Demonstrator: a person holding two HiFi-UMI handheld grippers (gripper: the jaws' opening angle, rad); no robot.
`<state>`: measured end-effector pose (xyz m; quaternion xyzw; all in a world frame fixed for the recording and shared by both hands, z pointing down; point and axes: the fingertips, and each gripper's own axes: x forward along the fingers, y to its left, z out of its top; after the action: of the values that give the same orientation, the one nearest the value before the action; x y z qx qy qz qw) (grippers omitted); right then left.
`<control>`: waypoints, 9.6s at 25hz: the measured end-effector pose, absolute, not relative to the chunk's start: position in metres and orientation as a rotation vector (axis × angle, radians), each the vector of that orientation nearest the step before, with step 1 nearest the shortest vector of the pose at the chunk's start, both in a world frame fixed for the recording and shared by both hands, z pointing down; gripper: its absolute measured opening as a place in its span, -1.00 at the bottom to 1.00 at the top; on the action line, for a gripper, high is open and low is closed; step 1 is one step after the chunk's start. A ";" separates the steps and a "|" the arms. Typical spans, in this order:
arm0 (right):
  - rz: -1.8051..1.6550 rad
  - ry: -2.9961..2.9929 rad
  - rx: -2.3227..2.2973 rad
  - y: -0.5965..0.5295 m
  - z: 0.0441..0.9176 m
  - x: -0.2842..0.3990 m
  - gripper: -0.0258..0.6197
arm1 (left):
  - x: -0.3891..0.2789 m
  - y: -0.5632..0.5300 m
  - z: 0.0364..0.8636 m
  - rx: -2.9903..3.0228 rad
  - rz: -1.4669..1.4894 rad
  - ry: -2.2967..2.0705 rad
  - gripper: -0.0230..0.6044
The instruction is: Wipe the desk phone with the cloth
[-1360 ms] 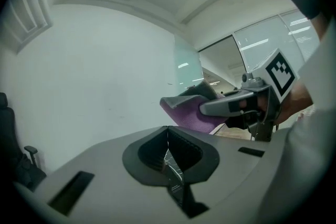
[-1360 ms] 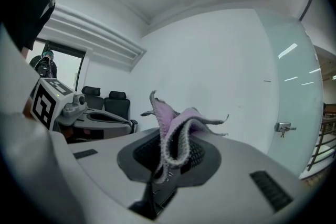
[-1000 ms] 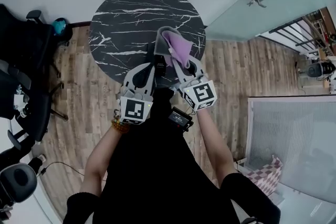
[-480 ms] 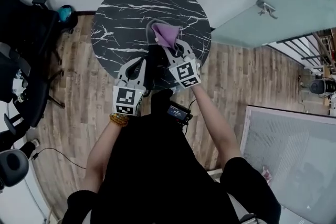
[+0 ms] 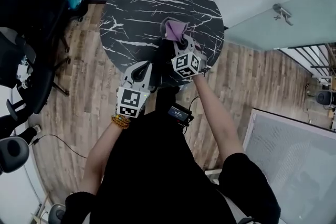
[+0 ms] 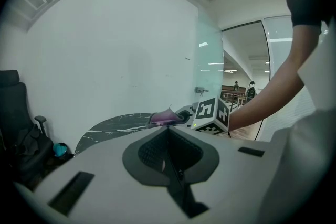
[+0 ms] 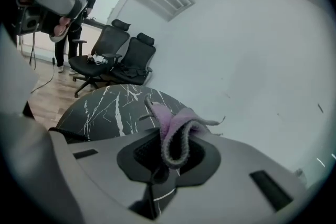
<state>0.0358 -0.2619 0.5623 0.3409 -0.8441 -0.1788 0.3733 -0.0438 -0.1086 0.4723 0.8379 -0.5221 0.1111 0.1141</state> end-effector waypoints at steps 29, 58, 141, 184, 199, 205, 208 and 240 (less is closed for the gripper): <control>0.137 -2.056 0.380 -0.226 0.672 0.014 -0.75 | -0.044 -0.113 0.476 2.464 0.341 -1.489 -0.89; 0.215 -2.016 0.370 -0.189 0.690 0.012 -0.75 | -0.038 -0.115 0.478 2.500 0.372 -1.443 -0.88; 0.231 -1.921 0.079 -0.065 0.750 -0.005 -0.75 | -0.037 -0.113 0.503 2.474 0.428 -1.392 -0.89; 0.014 -1.966 0.343 -0.208 0.685 0.045 -0.75 | -0.032 -0.108 0.511 2.459 0.446 -1.356 -0.89; 0.078 -1.929 0.316 -0.189 0.692 0.045 -0.75 | -0.030 -0.110 0.509 2.478 0.450 -1.331 -0.89; 0.077 -1.936 0.304 -0.186 0.696 0.044 -0.75 | -0.033 -0.110 0.512 2.469 0.454 -1.337 -0.89; 0.088 -1.941 0.310 -0.185 0.697 0.043 -0.75 | -0.033 -0.109 0.513 2.467 0.457 -1.338 -0.89; 0.169 -1.974 0.351 -0.140 0.718 0.040 -0.75 | -0.027 -0.105 0.514 2.478 0.472 -1.320 -0.89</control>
<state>0.0398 -0.1405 0.7180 0.1472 -0.8287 0.0711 0.5354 -0.0268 -0.1051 0.5145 0.8610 -0.4586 0.1638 0.1468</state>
